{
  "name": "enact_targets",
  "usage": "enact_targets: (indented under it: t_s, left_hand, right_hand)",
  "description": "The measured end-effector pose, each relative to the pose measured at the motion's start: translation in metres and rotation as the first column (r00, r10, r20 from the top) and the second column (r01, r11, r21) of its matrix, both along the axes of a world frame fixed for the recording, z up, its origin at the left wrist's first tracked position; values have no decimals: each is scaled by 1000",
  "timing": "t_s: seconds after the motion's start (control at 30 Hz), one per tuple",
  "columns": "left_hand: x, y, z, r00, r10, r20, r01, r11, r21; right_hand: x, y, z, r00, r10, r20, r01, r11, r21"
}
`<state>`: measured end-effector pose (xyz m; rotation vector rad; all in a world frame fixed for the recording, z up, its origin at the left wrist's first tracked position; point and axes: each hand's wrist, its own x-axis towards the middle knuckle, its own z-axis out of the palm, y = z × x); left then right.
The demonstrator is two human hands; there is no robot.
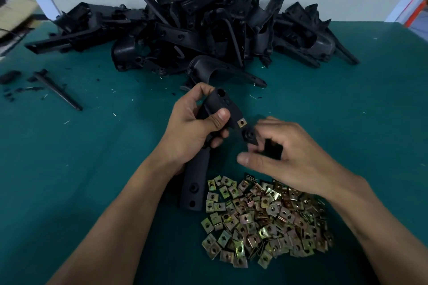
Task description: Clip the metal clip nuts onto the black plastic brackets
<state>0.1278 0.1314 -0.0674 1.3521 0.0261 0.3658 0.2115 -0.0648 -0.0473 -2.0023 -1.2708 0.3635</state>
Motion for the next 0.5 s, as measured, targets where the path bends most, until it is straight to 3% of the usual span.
enact_targets:
  t_s: [0.2, 0.4, 0.5]
  left_hand:
    - [0, 2, 0, 998, -60, -8, 60, 998, -36]
    - [0, 4, -1, 998, -64, -16, 63, 997, -35]
    - [0, 4, -1, 997, -71, -14, 71, 997, -34]
  right_hand:
    - [1, -13, 6, 974, 109, -197, -152, 963, -220]
    - [2, -14, 3, 977, 80, -197, -115, 979, -171]
    - [9, -18, 4, 961, 29, -275, -55, 995, -88]
